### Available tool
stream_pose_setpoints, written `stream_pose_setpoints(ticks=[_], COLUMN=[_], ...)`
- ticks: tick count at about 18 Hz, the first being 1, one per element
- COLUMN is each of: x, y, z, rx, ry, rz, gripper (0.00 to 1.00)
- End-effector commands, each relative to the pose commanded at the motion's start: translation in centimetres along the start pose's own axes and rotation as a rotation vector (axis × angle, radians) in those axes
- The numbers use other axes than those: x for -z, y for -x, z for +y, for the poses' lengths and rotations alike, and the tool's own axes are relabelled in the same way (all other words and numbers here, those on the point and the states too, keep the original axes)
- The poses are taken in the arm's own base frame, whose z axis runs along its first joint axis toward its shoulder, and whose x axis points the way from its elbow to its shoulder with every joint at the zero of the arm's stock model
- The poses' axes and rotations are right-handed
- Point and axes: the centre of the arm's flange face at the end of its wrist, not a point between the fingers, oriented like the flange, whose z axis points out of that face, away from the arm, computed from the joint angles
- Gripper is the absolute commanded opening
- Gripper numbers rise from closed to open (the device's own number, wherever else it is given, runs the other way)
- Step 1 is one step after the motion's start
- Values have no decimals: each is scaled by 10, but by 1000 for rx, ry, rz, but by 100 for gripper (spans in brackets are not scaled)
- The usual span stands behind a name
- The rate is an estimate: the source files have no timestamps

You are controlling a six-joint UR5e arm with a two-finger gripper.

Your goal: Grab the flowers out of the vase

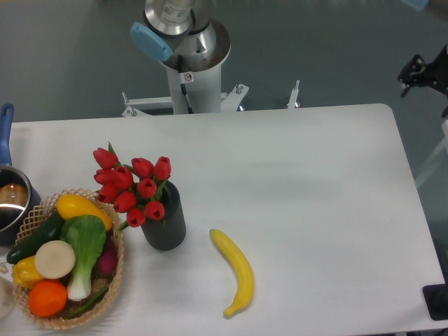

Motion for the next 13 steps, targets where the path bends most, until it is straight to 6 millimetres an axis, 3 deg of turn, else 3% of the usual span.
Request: stream_pose_setpoints(ticks=[6, 10, 13], x=[6, -25, -37], y=[-16, -58, -85], z=[-26, -40, -40], rx=[-35, -28, 151], ry=[-86, -122, -157], rz=[-4, -13, -36], gripper=[100, 100, 100])
